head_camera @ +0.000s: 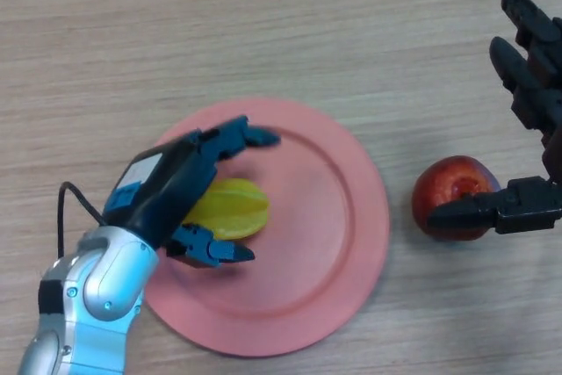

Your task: Pick up the yellow starfruit and place it on the plate

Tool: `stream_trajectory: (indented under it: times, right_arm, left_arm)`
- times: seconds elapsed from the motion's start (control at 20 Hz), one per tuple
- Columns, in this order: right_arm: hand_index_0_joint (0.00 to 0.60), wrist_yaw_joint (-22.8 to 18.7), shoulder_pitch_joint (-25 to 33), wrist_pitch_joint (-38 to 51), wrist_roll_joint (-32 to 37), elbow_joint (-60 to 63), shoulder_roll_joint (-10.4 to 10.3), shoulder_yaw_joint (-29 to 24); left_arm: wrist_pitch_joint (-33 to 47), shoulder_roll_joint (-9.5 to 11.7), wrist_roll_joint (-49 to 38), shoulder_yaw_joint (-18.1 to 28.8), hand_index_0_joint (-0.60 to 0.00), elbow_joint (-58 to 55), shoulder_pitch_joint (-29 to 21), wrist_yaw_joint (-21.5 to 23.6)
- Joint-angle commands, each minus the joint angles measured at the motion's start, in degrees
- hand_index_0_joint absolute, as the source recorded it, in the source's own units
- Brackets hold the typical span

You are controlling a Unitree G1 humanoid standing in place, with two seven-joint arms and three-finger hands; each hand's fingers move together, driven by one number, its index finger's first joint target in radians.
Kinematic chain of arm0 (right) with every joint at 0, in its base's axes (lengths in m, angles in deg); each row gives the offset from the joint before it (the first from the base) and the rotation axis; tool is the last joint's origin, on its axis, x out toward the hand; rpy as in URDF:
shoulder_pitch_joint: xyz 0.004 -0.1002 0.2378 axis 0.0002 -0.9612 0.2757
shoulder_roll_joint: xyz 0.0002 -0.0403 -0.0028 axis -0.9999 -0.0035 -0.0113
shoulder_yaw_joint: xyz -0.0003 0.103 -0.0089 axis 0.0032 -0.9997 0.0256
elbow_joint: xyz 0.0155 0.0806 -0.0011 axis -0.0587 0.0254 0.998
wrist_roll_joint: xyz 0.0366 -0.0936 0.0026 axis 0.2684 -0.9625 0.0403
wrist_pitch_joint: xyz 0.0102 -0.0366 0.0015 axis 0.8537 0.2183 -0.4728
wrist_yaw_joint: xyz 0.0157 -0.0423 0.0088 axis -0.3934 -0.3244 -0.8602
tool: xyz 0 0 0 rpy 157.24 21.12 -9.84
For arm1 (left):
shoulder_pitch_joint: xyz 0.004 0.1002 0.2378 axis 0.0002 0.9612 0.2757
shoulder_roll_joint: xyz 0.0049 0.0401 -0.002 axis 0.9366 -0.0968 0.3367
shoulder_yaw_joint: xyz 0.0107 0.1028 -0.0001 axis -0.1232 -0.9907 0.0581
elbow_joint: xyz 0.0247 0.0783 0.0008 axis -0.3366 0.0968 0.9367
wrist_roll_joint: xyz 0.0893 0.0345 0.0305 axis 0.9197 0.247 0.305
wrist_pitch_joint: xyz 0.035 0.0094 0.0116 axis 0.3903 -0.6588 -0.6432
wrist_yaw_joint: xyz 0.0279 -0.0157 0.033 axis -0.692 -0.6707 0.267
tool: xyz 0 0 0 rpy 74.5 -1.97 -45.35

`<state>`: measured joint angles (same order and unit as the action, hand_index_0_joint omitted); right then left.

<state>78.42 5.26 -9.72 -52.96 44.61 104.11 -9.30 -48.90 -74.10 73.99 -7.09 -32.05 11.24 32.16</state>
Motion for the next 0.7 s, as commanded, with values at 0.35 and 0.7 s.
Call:
stream_trajectory:
  times: [0.35, 0.7]
  right_arm:
    - [0.0, -2.2, 2.0, 6.6, -0.2, -3.9, 1.3, -1.6]
    - [0.0, -4.7, 1.7, 8.6, 3.1, -4.0, 0.2, -0.9]
  left_arm:
    - [4.6, 2.0, -14.7, 6.7, 0.0, -6.4, -1.6, 8.9]
    - [2.8, 5.4, -42.1, 17.3, 0.0, -12.3, 1.9, 9.9]
